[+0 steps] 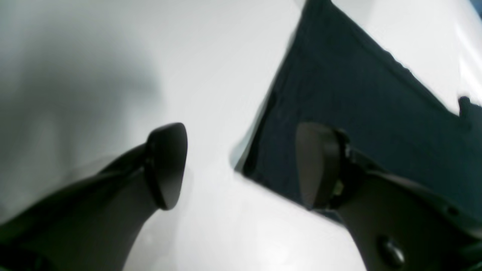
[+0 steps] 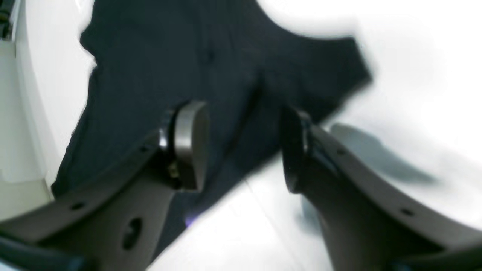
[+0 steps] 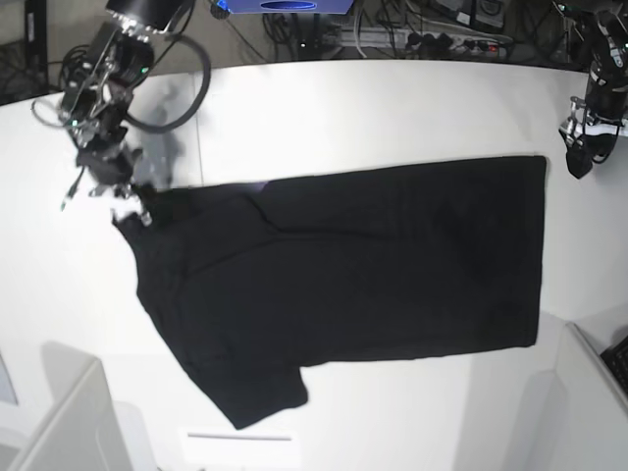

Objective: Fold the T-shirt properly
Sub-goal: 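Regrasp the shoulder corners with both grippers and pull the shirt taut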

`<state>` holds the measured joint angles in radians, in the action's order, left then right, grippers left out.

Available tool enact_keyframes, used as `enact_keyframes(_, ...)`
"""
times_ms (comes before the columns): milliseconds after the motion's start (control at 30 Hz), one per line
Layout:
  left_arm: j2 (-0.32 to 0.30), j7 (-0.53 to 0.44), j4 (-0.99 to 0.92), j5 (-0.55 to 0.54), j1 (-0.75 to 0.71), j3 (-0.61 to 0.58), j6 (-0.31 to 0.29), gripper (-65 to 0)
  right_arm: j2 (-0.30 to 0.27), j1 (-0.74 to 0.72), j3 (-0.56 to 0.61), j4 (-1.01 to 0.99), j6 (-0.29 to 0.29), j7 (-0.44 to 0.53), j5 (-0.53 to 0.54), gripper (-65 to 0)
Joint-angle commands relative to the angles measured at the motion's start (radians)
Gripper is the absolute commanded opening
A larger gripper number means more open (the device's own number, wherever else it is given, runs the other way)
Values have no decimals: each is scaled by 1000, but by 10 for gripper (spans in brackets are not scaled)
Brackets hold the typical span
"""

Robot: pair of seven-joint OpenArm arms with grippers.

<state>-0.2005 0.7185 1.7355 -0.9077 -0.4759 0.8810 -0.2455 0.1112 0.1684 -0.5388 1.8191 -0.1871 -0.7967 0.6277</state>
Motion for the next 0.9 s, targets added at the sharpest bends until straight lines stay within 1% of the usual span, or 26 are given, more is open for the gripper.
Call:
enact_keyframes(0, -14, -18, 2, -15, -22, 8, -19, -211, -3, -5, -34, 11, -1, 32, -1, -333)
enact_keyframes(67, -14, -18, -21, -15, -40, 8, -22, -211, 2, 7, -63, -12, -1, 33, -1, -330)
enact_keyframes(200, -17, -18, -81, -15, -51, 8, -25, -211, -1, 0, -76, -86, -1, 35, -1, -329)
enact_keyframes(300, -14, -18, -88, -15, -54, 5, -25, -211, -21, -16, -77, -147, 2, 36, -1, -329)
enact_keyframes(500, -14, -18, -95, -15, -54, 0, -25, -211, -28, -62, -73, -270, 5, 109, -1, -329)
enact_keyframes(567, -12, -18, -95, -15, -53, -1, -25, -211, -46, -76, -66, -298, 5, 109, -1, -329)
enact_keyframes(767, -12, -18, -95, -15, -45, -1, -25, -211, -52, -142, -73, -378, 5, 105, -1, -329)
enact_keyframes(867, -12, -18, -96, -15, -42, -3, -25, -211, -52, -145, -66, -388, 5, 105, -1, -329)
